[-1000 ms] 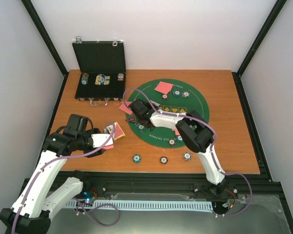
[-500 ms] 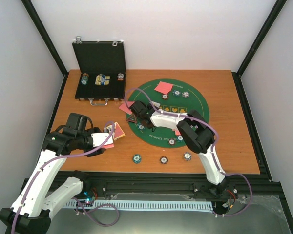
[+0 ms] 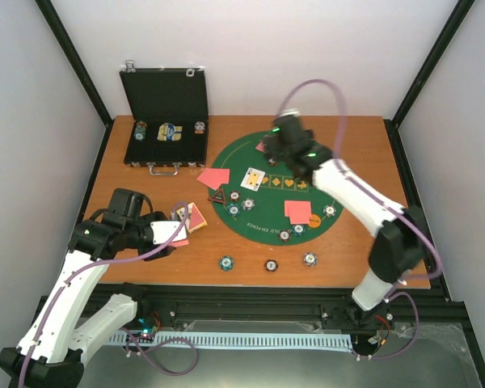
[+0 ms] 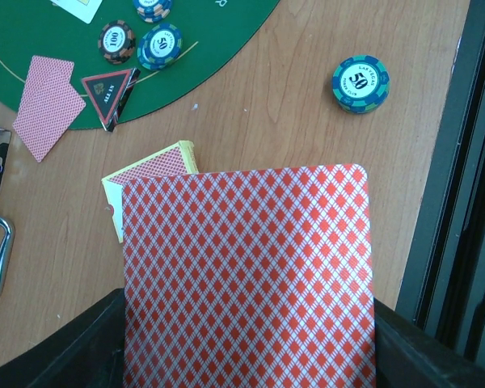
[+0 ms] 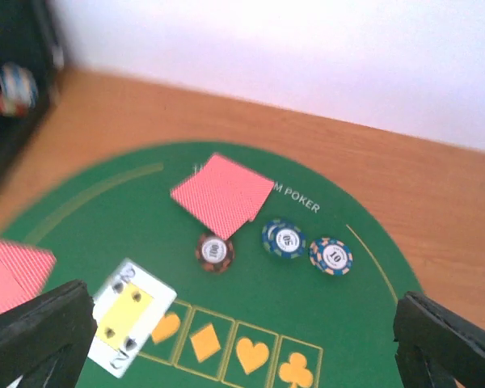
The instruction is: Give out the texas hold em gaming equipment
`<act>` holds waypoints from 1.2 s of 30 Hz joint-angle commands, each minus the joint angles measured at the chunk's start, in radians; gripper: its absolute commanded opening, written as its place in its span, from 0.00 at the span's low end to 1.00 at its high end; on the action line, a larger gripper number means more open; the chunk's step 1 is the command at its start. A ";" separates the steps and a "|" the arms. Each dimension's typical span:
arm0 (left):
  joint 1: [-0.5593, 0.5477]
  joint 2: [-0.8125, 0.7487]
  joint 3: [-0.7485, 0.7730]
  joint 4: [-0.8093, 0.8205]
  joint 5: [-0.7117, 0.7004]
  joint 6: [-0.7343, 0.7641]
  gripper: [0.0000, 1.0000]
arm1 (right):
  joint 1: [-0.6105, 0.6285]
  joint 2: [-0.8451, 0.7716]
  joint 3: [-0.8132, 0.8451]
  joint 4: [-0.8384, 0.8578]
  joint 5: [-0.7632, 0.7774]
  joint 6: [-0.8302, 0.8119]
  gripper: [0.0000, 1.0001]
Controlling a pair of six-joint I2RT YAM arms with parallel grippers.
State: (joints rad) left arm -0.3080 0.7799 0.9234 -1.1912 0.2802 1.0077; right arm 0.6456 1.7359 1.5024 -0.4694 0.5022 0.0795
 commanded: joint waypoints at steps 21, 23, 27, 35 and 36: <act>-0.005 0.022 0.037 0.034 0.034 0.002 0.38 | 0.189 -0.406 -0.633 0.539 -1.080 0.880 1.00; -0.005 0.025 0.036 0.035 0.034 0.006 0.38 | 0.233 -0.397 -0.634 0.585 -1.080 0.904 1.00; -0.005 0.029 0.038 0.035 0.028 0.008 0.38 | 0.300 -0.357 -0.602 0.616 -1.067 0.931 0.98; -0.005 0.021 0.040 0.035 0.034 0.007 0.38 | 0.330 -0.281 -0.595 0.663 -1.077 0.973 0.89; -0.005 0.022 0.040 0.035 0.035 0.008 0.38 | 0.337 -0.274 -0.596 0.676 -1.077 0.977 0.88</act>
State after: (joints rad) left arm -0.3080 0.8085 0.9234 -1.1751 0.2890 1.0073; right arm 0.9562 1.4357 0.8906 0.1390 -0.5659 1.0210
